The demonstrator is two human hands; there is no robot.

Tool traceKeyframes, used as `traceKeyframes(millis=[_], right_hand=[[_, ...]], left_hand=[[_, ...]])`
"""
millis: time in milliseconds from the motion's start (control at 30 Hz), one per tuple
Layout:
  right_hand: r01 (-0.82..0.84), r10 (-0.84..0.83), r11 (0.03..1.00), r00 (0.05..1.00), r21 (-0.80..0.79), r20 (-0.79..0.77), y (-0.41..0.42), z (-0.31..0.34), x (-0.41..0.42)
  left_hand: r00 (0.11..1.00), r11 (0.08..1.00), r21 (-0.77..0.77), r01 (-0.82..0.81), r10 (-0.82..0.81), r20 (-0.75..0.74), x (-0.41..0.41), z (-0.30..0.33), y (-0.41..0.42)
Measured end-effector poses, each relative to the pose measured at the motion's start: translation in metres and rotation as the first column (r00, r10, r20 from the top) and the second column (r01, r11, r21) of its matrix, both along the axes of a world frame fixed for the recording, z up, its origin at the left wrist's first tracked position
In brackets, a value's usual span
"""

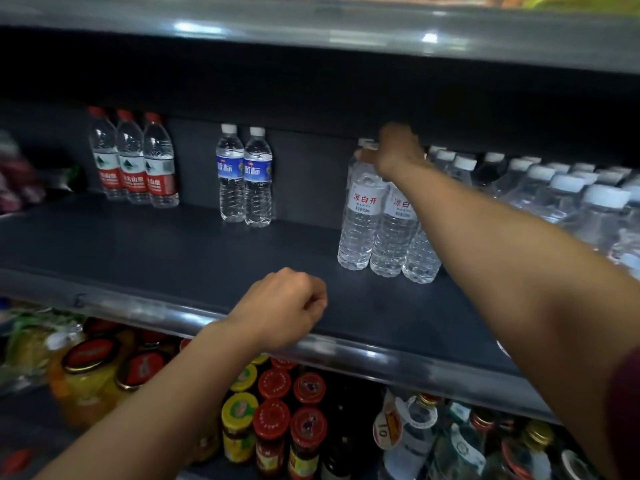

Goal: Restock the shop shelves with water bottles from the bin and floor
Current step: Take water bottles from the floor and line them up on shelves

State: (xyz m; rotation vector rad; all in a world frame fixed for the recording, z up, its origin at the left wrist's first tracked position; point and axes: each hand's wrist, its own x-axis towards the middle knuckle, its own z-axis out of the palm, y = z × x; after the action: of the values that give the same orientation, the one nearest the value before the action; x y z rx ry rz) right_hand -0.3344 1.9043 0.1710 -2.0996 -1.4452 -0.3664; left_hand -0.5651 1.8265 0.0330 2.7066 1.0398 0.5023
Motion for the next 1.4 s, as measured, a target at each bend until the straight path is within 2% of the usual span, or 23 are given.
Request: traceKeyframes(millis=[133,267,467,633,833,1033,1233,1400], right_hand=[[0.018,-0.017,0.999,0.999,-0.034,0.048,0.004,0.003,-0.001],[0.021,-0.021,1.000,0.999,-0.023,0.027,0.006,-0.005,-0.001],[0.027,-0.030,0.997,0.998,0.073,0.046,-0.015,-0.012,-0.017],[-0.002,-0.014,0.993,0.991,0.115,0.136,-0.063,-0.037,-0.061],[-0.107,0.112,0.982,0.993,0.155,-0.021,-0.138,-0.109,-0.124],[-0.084,0.094,0.995,0.978,0.061,-0.187,-0.219,-0.221,-0.174],[-0.005,-0.088,0.971,0.921,-0.239,-0.380,-0.293,-0.340,-0.218],[-0.049,-0.208,0.879,0.856,-0.475,-0.473,-0.326,-0.416,-0.259]], left_hand=[[1.000,1.000,-0.008,-0.007,0.007,0.013,0.002,-0.001,-0.003],[1.000,1.000,0.010,-0.005,0.004,0.024,0.000,-0.004,-0.005],[0.999,1.000,0.010,0.021,-0.021,0.047,-0.009,-0.012,-0.005],[0.994,0.995,-0.001,0.095,-0.095,0.054,-0.024,-0.025,-0.013],[0.971,0.967,-0.101,0.236,-0.231,0.059,-0.052,-0.063,-0.038],[0.925,0.891,-0.276,0.360,-0.379,-0.018,-0.088,-0.136,-0.074],[0.863,0.803,-0.475,0.359,-0.479,-0.158,-0.115,-0.226,-0.118],[0.807,0.739,-0.607,0.291,-0.531,-0.259,-0.142,-0.293,-0.166]])
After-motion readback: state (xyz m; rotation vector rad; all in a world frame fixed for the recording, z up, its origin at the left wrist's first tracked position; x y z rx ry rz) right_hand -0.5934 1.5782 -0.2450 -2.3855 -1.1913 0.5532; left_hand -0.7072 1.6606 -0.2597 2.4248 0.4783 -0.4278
